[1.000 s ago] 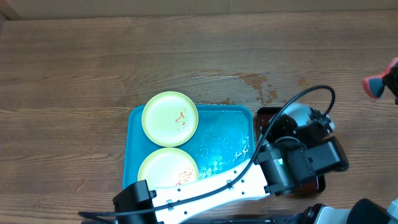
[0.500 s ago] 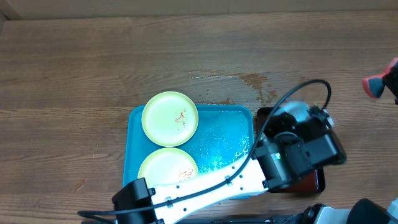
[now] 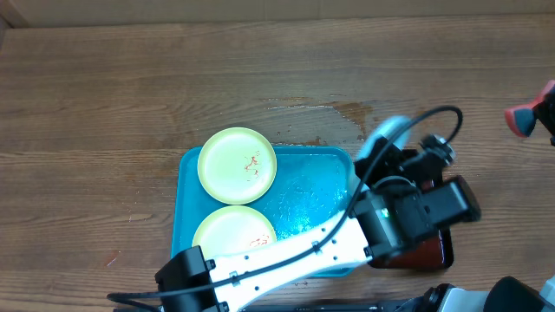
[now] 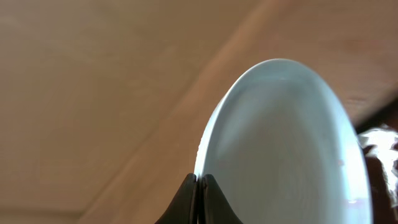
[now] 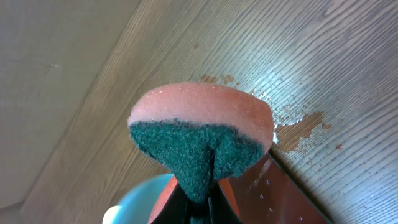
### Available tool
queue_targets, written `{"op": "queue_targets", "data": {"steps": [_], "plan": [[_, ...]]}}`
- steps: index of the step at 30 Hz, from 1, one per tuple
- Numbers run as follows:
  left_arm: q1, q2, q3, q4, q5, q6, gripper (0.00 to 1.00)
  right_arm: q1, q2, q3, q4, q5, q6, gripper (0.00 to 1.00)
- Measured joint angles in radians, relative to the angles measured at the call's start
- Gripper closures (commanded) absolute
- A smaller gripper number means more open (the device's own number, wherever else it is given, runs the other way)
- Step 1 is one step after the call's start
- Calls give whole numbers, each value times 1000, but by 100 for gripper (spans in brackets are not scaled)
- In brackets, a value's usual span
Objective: Clean dirty plates on tray and stack at the side
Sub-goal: 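Hold the white plate tilted over the brown tray to drain, then carry the white plate with the left gripper to the table's left side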
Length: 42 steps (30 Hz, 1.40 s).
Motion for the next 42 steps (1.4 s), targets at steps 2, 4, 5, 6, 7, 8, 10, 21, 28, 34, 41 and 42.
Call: {"op": "queue_targets", "data": {"steps": [2, 4, 5, 6, 7, 8, 10, 21, 28, 34, 41, 42], "plan": [[14, 0, 0, -2, -36, 0, 96, 0, 0, 0, -1, -3, 0, 96], [24, 0, 0, -11, -23, -1, 96, 0, 0, 0, -3, -4, 0, 96], [25, 0, 0, -16, -2, -3, 96, 0, 0, 0, -8, -4, 0, 96], [25, 0, 0, -19, 29, -8, 96, 0, 0, 0, -13, -4, 0, 96], [24, 0, 0, -21, 64, -18, 96, 1, 0, 0, -19, -4, 0, 96], [24, 0, 0, -20, 104, -32, 96, 2, 0, 0, -26, -4, 0, 96], [25, 0, 0, -20, 198, -72, 96, 8, 0, 0, -41, -4, 0, 96], [249, -13, 35, -23, 707, -296, 96, 192, 2, -1, -97, 31, 0, 96], [488, -131, 48, -115, 804, -356, 96, 335, 25, -105, -55, 80, 1, 96], [719, -235, 58, -224, 856, -420, 96, 421, 43, -293, 37, 94, 5, 96], [1098, -255, 64, -333, 991, -446, 95, 452, 46, -452, 97, 102, 5, 96], [1157, -255, 64, -340, 1014, -446, 96, 452, 47, -458, 98, 103, 5, 96]]}}
